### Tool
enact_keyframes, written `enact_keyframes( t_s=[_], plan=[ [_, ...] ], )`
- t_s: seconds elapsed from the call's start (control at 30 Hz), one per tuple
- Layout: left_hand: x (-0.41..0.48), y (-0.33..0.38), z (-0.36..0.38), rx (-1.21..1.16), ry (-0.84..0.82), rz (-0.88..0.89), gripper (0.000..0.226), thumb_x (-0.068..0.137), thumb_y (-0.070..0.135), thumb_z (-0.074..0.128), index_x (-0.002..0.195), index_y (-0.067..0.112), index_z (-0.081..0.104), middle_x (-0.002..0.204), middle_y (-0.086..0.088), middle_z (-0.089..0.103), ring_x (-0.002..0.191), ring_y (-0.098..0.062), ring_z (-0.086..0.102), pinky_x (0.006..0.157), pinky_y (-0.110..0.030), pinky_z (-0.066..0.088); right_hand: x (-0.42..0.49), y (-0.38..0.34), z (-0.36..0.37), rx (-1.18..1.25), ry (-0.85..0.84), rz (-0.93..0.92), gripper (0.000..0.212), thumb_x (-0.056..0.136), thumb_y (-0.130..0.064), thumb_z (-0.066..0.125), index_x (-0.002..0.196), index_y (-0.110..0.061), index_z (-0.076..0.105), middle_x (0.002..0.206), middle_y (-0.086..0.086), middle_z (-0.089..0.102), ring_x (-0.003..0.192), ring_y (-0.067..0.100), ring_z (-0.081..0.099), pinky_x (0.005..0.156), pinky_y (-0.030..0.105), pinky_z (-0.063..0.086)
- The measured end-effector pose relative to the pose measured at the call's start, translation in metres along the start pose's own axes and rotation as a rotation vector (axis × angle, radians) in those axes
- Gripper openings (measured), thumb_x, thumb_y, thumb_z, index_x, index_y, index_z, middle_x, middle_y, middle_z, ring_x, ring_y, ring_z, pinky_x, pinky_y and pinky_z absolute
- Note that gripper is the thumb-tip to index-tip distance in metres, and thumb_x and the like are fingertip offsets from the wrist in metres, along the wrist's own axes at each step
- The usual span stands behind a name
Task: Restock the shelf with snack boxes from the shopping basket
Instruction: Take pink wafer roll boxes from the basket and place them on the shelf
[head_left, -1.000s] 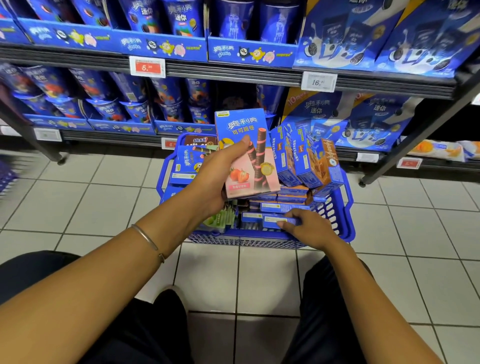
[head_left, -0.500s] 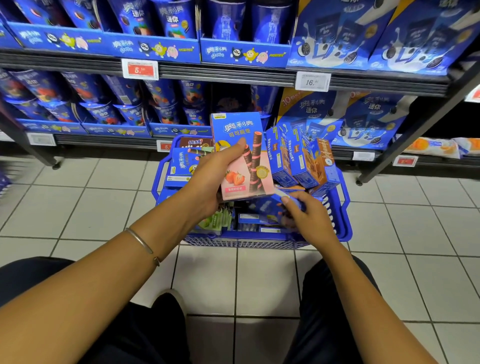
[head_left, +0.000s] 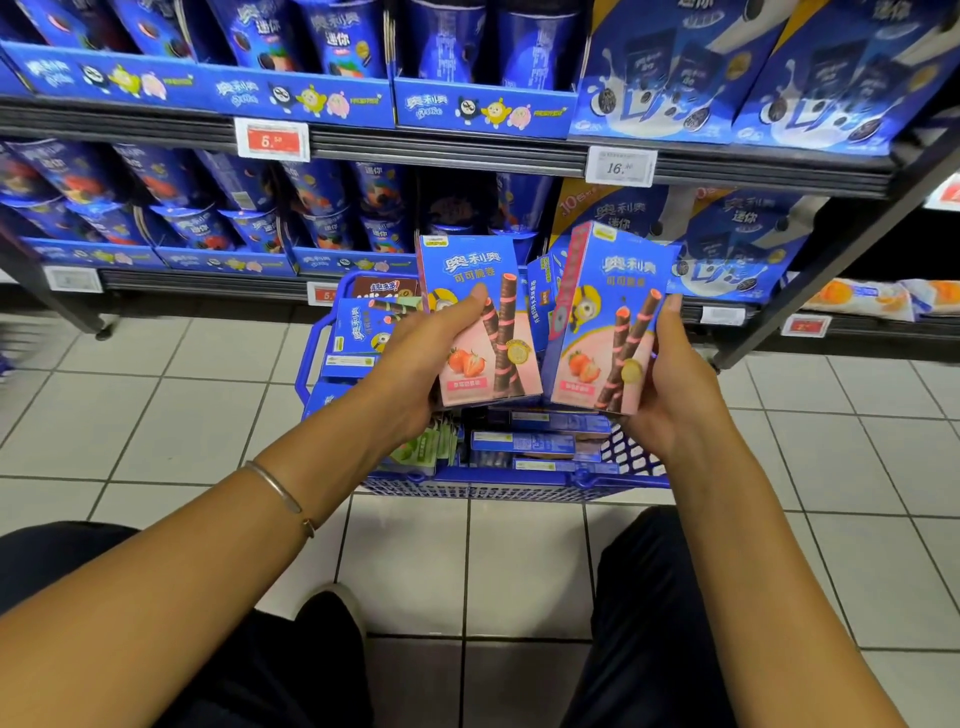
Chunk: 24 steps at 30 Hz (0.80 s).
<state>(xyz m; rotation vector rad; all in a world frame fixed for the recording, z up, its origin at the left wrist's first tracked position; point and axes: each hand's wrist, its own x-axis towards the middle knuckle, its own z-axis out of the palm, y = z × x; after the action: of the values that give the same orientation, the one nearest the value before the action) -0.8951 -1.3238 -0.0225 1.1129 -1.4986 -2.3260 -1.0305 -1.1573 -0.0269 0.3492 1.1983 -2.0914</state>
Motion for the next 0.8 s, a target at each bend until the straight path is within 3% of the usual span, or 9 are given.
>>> enact_keyframes(
  t_s=[0.1, 0.23, 0.37, 0.53, 0.6, 0.7, 0.73, 0.8],
  plan=[
    [0.001, 0.001, -0.003, 0.011, 0.013, -0.005, 0.030, 0.095, 0.051, 0.073, 0.092, 0.021, 0.076, 0.095, -0.009, 0.081, 0.082, -0.028, 0.079, 0.076, -0.042, 0.066, -0.008, -0.006, 0.013, -0.024, -0.055, 0.000, 0.055, 0.098, -0.054, 0.052, 0.146, -0.027, 0.049, 0.140, 0.003, 0.063, 0.128, 0.025, 0.061, 0.093, 0.067, 0.050],
    [0.000, 0.004, -0.004, 0.002, 0.053, -0.013, 0.043, 0.092, 0.062, 0.070, 0.110, 0.024, 0.080, 0.108, -0.010, 0.081, 0.100, -0.033, 0.079, 0.094, -0.053, 0.062, -0.015, -0.011, 0.020, -0.048, -0.075, 0.004, 0.054, 0.099, -0.052, 0.052, 0.145, -0.022, 0.051, 0.135, 0.005, 0.066, 0.128, 0.025, 0.061, 0.090, 0.066, 0.052],
    [-0.003, 0.006, -0.005, -0.028, 0.073, -0.017, 0.057, 0.091, 0.068, 0.066, 0.121, 0.021, 0.078, 0.113, -0.012, 0.080, 0.102, -0.035, 0.078, 0.091, -0.053, 0.063, -0.018, -0.014, 0.022, -0.083, -0.078, 0.033, 0.054, 0.099, -0.054, 0.050, 0.144, -0.025, 0.051, 0.127, 0.000, 0.071, 0.123, 0.021, 0.065, 0.087, 0.066, 0.053],
    [-0.003, 0.005, -0.004, -0.004, 0.088, -0.005, 0.057, 0.094, 0.068, 0.063, 0.122, 0.021, 0.075, 0.106, -0.009, 0.082, 0.089, -0.028, 0.081, 0.079, -0.044, 0.065, -0.019, -0.015, 0.021, -0.131, -0.151, 0.090, 0.062, 0.099, -0.061, 0.045, 0.144, -0.019, 0.054, 0.134, 0.003, 0.067, 0.124, 0.027, 0.064, 0.091, 0.063, 0.053],
    [-0.002, 0.004, -0.002, 0.036, 0.102, 0.007, 0.059, 0.094, 0.069, 0.061, 0.124, 0.020, 0.074, 0.108, -0.010, 0.081, 0.092, -0.029, 0.080, 0.082, -0.046, 0.066, -0.023, -0.009, 0.025, -0.163, -0.179, 0.078, 0.056, 0.100, -0.053, 0.049, 0.137, -0.011, 0.058, 0.127, 0.006, 0.070, 0.121, 0.028, 0.066, 0.093, 0.058, 0.054],
    [-0.003, 0.002, 0.004, 0.076, 0.136, 0.017, 0.067, 0.093, 0.076, 0.056, 0.131, 0.021, 0.069, 0.117, -0.012, 0.079, 0.105, -0.034, 0.077, 0.093, -0.055, 0.062, -0.031, 0.014, 0.037, -0.433, -0.203, -0.086, 0.022, 0.101, -0.028, 0.060, 0.107, -0.007, 0.062, 0.097, 0.011, 0.072, 0.092, 0.030, 0.070, 0.079, 0.053, 0.061],
    [-0.002, 0.000, 0.006, 0.082, 0.139, 0.034, 0.068, 0.093, 0.078, 0.052, 0.128, 0.023, 0.070, 0.116, -0.009, 0.080, 0.105, -0.032, 0.078, 0.091, -0.052, 0.063, -0.032, 0.024, 0.039, -0.519, -0.205, -0.117, 0.023, 0.100, -0.024, 0.062, 0.113, -0.005, 0.059, 0.101, 0.013, 0.070, 0.093, 0.032, 0.069, 0.084, 0.061, 0.056],
    [-0.003, -0.003, 0.009, 0.082, 0.130, 0.075, 0.068, 0.094, 0.081, 0.043, 0.120, 0.026, 0.075, 0.106, -0.002, 0.082, 0.094, -0.025, 0.081, 0.073, -0.038, 0.066, -0.034, 0.040, 0.042, -0.591, -0.222, -0.145, 0.024, 0.100, -0.022, 0.063, 0.118, -0.008, 0.056, 0.117, 0.014, 0.067, 0.102, 0.032, 0.071, 0.090, 0.065, 0.054]
  ],
)
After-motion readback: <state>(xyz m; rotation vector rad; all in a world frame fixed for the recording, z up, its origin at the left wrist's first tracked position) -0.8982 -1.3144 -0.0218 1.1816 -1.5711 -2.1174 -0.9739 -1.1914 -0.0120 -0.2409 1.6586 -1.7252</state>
